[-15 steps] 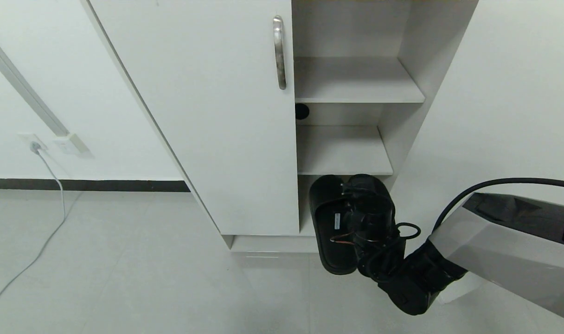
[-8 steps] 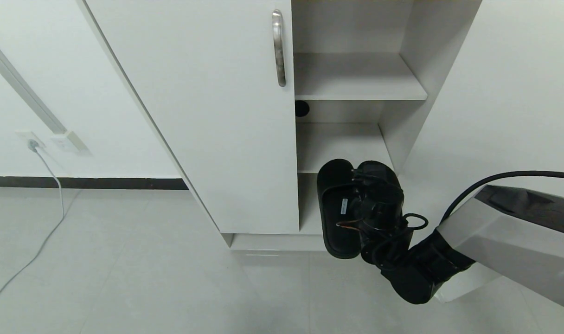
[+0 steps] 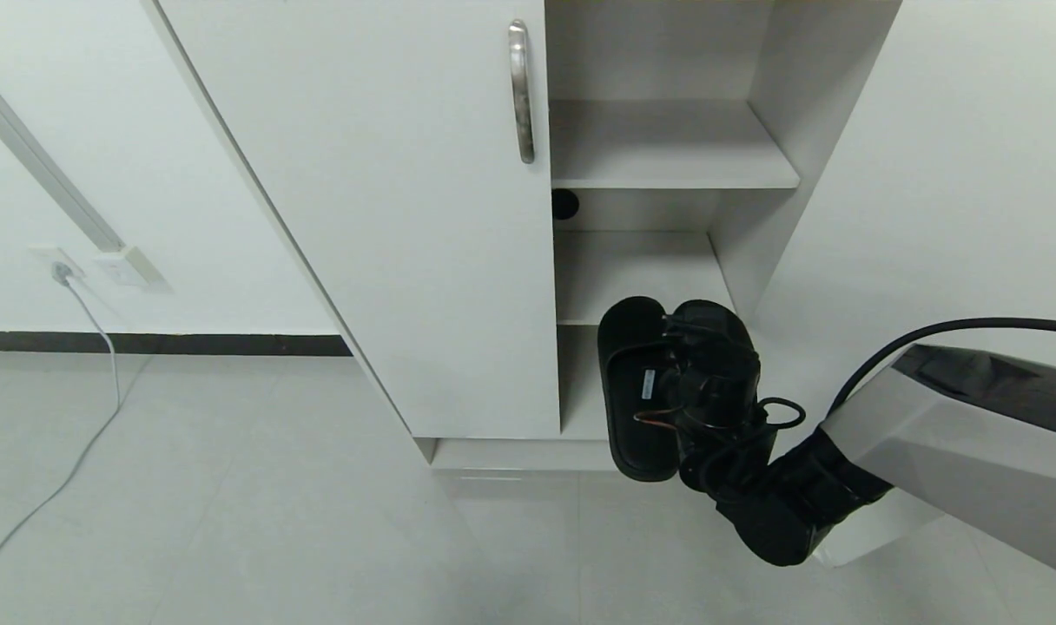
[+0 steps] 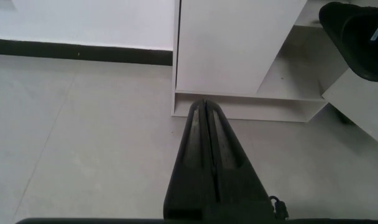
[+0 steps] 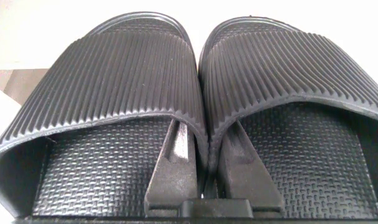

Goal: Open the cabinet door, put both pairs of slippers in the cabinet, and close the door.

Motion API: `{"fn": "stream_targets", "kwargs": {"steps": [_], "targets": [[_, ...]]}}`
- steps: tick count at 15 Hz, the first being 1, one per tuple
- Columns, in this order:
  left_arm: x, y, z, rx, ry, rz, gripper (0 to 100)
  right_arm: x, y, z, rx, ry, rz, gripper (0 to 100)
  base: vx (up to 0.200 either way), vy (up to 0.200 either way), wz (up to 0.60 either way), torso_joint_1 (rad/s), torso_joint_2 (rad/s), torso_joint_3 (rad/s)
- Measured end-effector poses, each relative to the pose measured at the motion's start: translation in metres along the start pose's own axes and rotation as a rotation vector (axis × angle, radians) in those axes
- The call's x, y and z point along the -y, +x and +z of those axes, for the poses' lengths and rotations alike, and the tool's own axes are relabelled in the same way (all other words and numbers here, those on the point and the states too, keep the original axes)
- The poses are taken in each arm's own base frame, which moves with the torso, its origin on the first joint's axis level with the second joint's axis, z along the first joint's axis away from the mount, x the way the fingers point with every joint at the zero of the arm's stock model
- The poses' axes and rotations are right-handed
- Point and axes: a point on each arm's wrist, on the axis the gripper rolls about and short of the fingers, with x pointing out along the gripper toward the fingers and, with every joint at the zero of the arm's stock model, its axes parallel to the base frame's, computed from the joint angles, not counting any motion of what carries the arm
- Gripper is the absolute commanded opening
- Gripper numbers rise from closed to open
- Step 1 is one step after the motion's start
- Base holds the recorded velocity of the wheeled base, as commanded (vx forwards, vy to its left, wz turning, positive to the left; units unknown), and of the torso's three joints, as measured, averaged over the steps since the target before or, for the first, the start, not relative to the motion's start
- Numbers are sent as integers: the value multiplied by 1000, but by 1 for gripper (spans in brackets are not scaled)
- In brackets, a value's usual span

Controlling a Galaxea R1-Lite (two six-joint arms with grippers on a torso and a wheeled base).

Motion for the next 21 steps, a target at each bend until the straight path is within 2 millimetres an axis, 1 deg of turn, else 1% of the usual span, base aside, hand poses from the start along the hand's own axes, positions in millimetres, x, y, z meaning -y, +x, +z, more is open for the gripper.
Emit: {"fn": "stream_targets", "kwargs": {"steps": [8,12,16,21], "targets": [[0,0,0,0,0,0,0,1,-2,-4,-11,-18,5,0,200,0,0,3,2,1],[0,0,0,0,-1,0,0,1,-2,-9,-24,-30,12,0,0,0,0,0,0,0],[0,0,0,0,-1,1,0,-5,14,-13,-3,-11,32,0,0,0,0,0,0,0],[0,0,0,0,-1,1,0,-2,46,-15,-3,-13,-4,0,0,0,0,0,0,0]]}}
